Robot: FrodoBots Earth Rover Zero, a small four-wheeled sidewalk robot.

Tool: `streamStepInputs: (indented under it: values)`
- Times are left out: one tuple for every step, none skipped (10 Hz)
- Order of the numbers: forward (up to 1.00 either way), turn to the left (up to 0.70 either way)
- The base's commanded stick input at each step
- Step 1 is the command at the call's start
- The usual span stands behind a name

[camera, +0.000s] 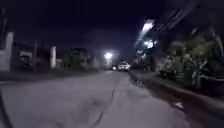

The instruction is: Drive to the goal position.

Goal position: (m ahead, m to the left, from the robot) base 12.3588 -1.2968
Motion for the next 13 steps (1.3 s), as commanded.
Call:
streamStepInputs:
  values:
    - [0.60, 0.00]
    - [0.70, 0.00]
    - [0.70, 0.00]
    - [0.70, 0.00]
    - [0.70, 0.00]
    - [0.70, 0.00]
    - [0.70, 0.00]
    - [0.70, 0.00]
    - [0.70, 0.00]
    - [0.70, 0.00]
    - [0.70, 0.00]
    - [0.70, 0.00]
    - [0.70, 0.00]
